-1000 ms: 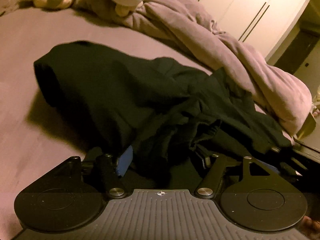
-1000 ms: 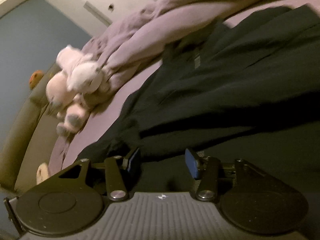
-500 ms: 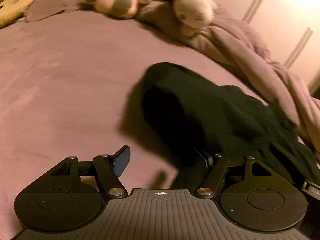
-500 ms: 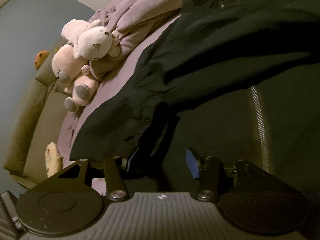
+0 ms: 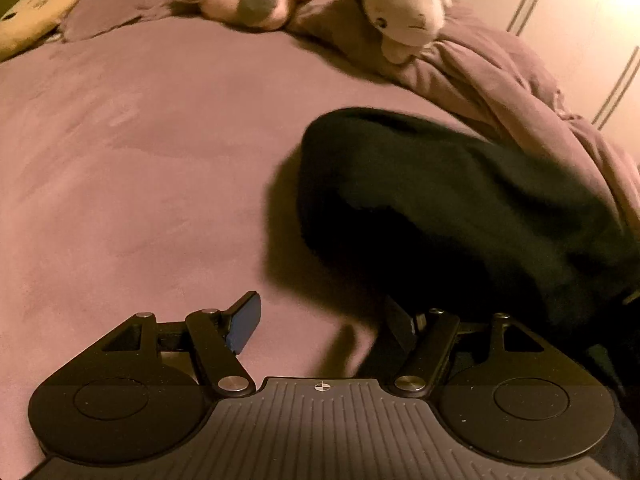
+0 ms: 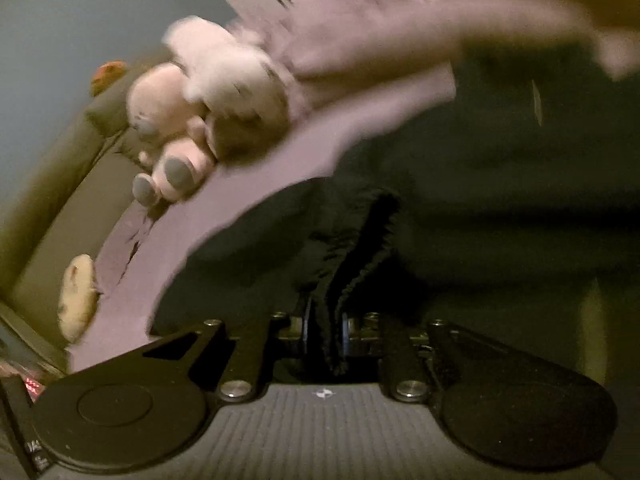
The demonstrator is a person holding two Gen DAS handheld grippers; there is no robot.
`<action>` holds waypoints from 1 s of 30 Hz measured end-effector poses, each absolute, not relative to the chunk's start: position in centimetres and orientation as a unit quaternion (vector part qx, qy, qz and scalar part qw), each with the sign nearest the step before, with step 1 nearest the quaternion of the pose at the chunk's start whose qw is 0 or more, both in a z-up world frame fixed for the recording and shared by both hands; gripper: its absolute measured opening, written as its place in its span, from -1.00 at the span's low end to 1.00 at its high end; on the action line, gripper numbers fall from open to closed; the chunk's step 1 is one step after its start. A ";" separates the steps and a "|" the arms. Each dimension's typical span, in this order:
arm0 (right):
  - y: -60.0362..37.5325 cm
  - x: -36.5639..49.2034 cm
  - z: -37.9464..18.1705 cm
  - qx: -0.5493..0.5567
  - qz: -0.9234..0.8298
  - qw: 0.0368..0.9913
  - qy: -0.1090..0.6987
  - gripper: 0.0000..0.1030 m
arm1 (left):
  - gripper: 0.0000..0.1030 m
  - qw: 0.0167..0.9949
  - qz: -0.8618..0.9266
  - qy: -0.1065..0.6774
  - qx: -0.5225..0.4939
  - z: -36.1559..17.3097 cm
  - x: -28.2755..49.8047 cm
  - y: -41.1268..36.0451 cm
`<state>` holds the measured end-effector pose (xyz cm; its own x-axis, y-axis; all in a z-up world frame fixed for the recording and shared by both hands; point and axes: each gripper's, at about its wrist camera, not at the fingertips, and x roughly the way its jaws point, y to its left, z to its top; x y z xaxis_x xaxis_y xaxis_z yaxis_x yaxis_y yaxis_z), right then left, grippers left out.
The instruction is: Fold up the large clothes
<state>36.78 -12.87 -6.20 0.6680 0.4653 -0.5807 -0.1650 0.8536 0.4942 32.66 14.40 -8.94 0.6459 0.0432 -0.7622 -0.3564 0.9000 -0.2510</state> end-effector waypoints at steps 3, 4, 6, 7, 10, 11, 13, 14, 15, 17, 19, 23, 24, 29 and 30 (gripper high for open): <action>-15.7 36.1 -1.9 0.147 0.142 0.928 0.310 -0.74 | 0.45 0.894 0.093 0.401 -0.176 -8.4 33.7 12.5; -17.0 35.9 -0.8 0.128 0.123 0.940 0.291 -0.74 | 0.46 0.896 0.085 0.403 -0.167 -8.3 34.1 11.8; -20.3 35.5 0.4 0.108 0.077 0.954 0.269 -0.74 | 0.47 0.898 0.071 0.406 -0.156 -8.3 35.2 10.2; -22.2 35.5 0.4 0.111 0.052 0.955 0.269 -0.74 | 0.47 0.898 0.066 0.408 -0.152 -8.5 35.7 9.5; -28.1 36.0 -1.5 0.140 -0.012 0.946 0.291 -0.74 | 0.47 0.893 0.047 0.428 -0.132 -9.4 37.2 7.2; -29.7 36.2 -2.3 0.152 -0.025 0.941 0.301 -0.73 | 0.47 0.892 0.042 0.432 -0.128 -9.7 37.6 6.7; -32.6 36.3 -4.3 0.191 -0.037 0.927 0.322 -0.70 | 0.47 0.893 0.039 0.434 -0.112 -10.0 38.1 5.8; -33.7 36.3 -5.3 0.214 -0.040 0.917 0.333 -0.66 | 0.47 0.894 0.040 0.434 -0.103 -10.2 38.3 5.4; -34.8 36.2 -6.2 0.240 -0.039 0.908 0.342 -0.57 | 0.47 0.895 0.041 0.434 -0.095 -10.3 38.5 5.1; -36.0 35.9 -7.7 0.270 -0.041 0.897 0.346 -0.32 | 0.47 0.894 0.043 0.436 -0.090 -10.6 38.8 5.2; -36.3 35.8 -8.6 0.304 -0.035 0.888 0.345 -0.22 | 0.47 0.893 0.047 0.438 -0.089 -10.7 38.7 5.0; -35.8 36.0 -10.3 0.333 -0.010 0.877 0.347 -0.14 | 0.47 0.891 0.050 0.442 -0.087 -10.8 39.0 4.8; -35.6 36.1 -10.4 0.330 -0.005 0.878 0.347 -0.14 | 0.47 0.891 0.050 0.444 -0.083 -10.8 39.0 4.6; -35.1 36.6 -9.8 0.307 -0.006 0.888 0.342 -0.63 | 0.47 0.891 0.058 0.444 -0.078 -10.7 39.4 4.5; -34.7 36.6 -9.1 0.288 -0.009 0.895 0.340 -0.63 | 0.47 0.892 0.063 0.441 -0.078 -10.5 39.4 4.5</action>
